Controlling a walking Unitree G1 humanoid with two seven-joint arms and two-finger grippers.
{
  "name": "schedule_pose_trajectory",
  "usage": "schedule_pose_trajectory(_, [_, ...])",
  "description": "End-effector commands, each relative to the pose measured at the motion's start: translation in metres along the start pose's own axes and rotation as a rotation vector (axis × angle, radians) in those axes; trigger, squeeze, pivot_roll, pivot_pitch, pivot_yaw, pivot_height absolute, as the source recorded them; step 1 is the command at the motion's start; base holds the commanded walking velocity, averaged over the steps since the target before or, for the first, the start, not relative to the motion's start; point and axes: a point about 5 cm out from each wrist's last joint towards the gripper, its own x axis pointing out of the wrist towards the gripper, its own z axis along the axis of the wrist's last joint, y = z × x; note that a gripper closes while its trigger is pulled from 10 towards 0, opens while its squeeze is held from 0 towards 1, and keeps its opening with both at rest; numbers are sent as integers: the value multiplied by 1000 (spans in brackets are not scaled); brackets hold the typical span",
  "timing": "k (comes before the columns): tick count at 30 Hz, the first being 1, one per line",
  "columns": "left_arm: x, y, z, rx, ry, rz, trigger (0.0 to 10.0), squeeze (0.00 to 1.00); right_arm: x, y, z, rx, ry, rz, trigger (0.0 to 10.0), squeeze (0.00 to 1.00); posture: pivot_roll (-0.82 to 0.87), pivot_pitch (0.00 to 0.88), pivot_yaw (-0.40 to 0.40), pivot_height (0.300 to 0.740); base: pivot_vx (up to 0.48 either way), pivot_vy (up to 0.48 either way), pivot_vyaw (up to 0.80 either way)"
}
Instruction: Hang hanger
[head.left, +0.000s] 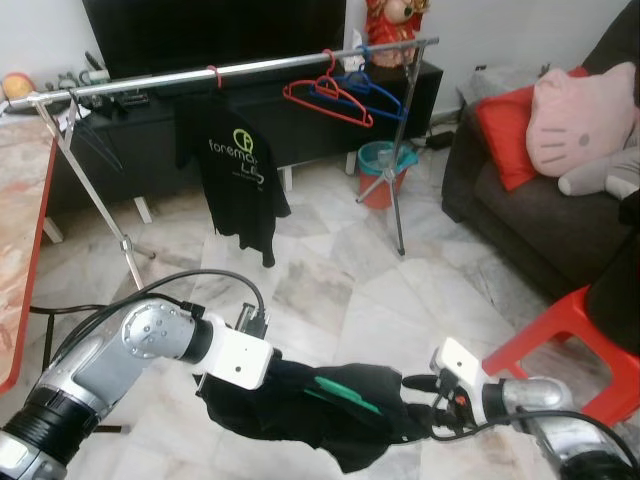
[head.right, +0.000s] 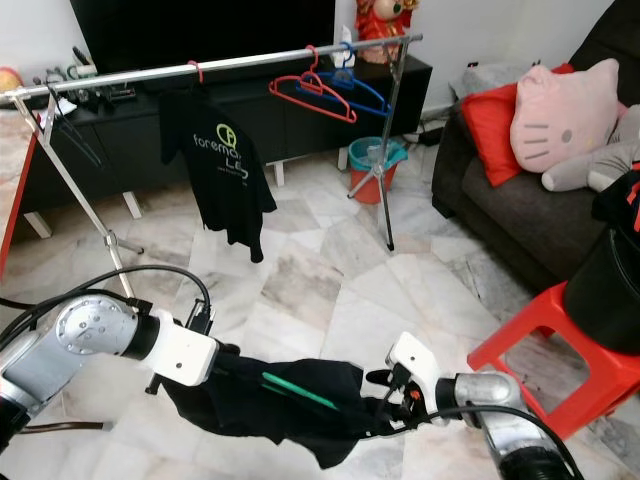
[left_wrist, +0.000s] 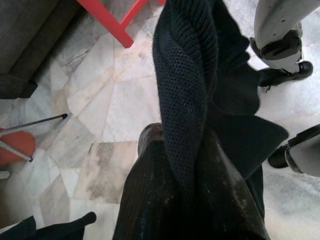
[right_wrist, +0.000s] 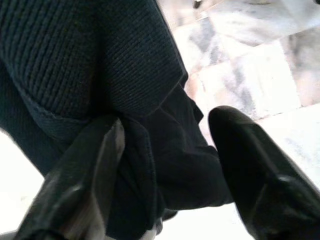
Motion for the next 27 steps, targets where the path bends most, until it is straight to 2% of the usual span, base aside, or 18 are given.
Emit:
schedule_pose_trajectory(1, [-1,4,6,2,-38,24,10000,0,0,5,6,-33,0,55,10000,1000,56,0,-41,740,0,0,0])
schedule_pose_trajectory(2, [-2,3,7,-7,-43,16,10000,0,-6,8,1,-64,61,78,10000,1000,56,0,-41,740,0,0,0])
schedule_pose_trajectory(4, [-2,3,7,-11,-45,13,10000,0,-9,9,0,-80,94,84,10000,1000,55,0,-40,740,0,0,0])
schedule_pose_trajectory(5, [-3,3,7,-15,-43,10,10000,0,-14,10,-2,-103,145,93,10000,1000,55,0,-40,740,0,0,0])
schedule_pose_trajectory(8, [-3,2,6,-17,-40,8,10000,0,-19,10,-4,-126,193,97,10000,1000,53,0,-37,740,0,0,0])
schedule_pose_trajectory(13, [-3,2,5,-29,-42,2,10000,0,-38,8,1,-205,293,91,10000,1000,50,0,-35,740,0,0,0])
schedule_pose_trajectory(16, [-2,1,5,-33,-42,-1,10000,0,-46,6,8,-231,302,79,10000,1000,49,0,-33,740,0,0,0])
schedule_pose_trajectory(19, [-2,0,4,-38,-41,-3,10000,0,-55,4,21,-255,256,60,10000,1000,46,0,-31,740,0,0,0])
schedule_pose_trajectory(20, [-2,0,4,-40,-40,-3,10000,0,-56,4,25,-261,232,61,10000,902,46,0,-30,740,0,0,0])
schedule_pose_trajectory(21, [-1,0,4,-41,-40,-4,10000,0,-57,4,29,-266,210,59,10000,722,46,0,-30,740,0,0,0])
schedule_pose_trajectory(22, [-1,0,4,-44,-40,-4,10000,0,-58,4,34,-273,182,58,10000,0,45,0,-30,740,0,0,0])
schedule_pose_trajectory(23, [-1,0,4,-44,-40,-4,10000,0,-58,4,34,-273,182,58,10000,0,45,0,-30,740,0,0,0])
schedule_pose_trajectory(25, [0,0,3,-54,-43,-3,10000,0,-57,5,49,-312,98,47,10000,0,42,0,-30,740,0,0,0])
schedule_pose_trajectory(27, [2,1,4,-63,-49,-2,10000,0,-54,5,54,-322,64,39,10000,0,45,0,-31,740,0,0,0])
